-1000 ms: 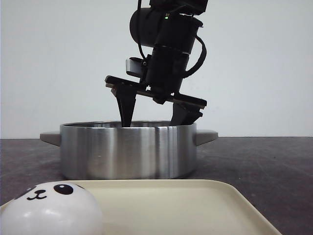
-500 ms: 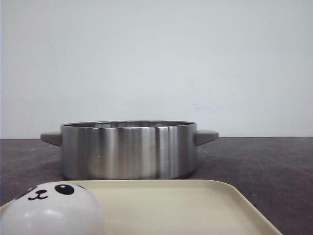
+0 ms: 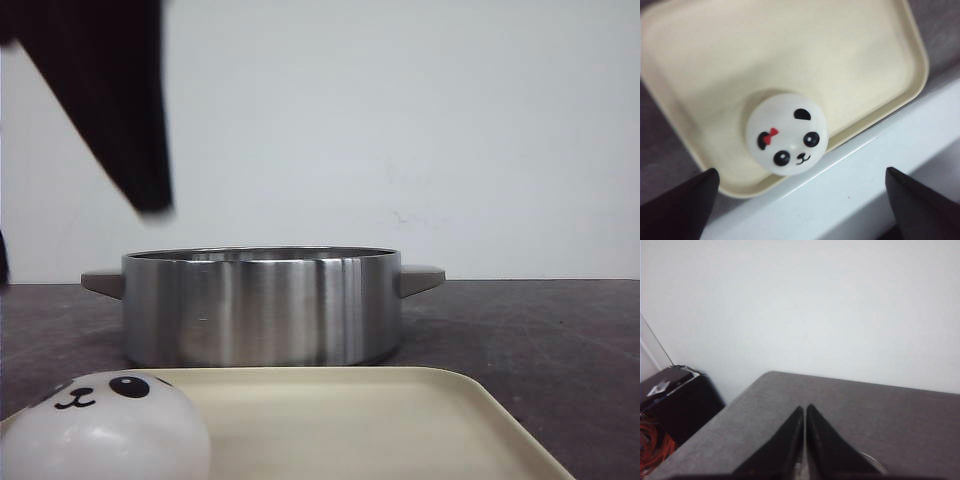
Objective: Steam buns
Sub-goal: 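Lower the left gripper onto the last panda bun and grasp it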
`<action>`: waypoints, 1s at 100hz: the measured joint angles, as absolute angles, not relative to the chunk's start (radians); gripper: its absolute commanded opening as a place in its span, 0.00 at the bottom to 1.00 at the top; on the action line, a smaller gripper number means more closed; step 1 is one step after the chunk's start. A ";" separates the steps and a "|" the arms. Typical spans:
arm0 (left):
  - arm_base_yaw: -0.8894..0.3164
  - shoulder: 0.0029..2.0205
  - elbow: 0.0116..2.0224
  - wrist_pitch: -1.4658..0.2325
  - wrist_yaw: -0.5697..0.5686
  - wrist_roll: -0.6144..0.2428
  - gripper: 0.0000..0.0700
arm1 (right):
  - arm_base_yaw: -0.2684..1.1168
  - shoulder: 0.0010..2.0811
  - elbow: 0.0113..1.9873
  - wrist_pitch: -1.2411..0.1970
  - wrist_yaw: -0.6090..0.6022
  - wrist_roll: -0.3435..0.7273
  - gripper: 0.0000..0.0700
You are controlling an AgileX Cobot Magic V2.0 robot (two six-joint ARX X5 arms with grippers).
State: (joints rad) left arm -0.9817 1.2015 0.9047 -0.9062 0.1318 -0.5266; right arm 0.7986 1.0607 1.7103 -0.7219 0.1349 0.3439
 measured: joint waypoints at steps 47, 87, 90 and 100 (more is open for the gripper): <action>-1.011 1.464 0.905 -0.816 0.132 -0.576 0.95 | 0.799 1.078 1.706 -0.777 0.136 0.337 0.00; -1.011 1.507 0.905 -0.791 0.132 -0.560 0.00 | 0.799 1.078 1.706 -0.836 0.136 0.321 0.00; -1.011 1.507 0.905 -0.791 0.132 -0.552 0.00 | 0.799 1.078 1.706 -0.839 0.136 0.318 0.00; -1.011 1.507 0.907 -0.793 0.133 -0.522 0.00 | 0.799 1.078 1.706 -0.848 0.136 0.315 0.00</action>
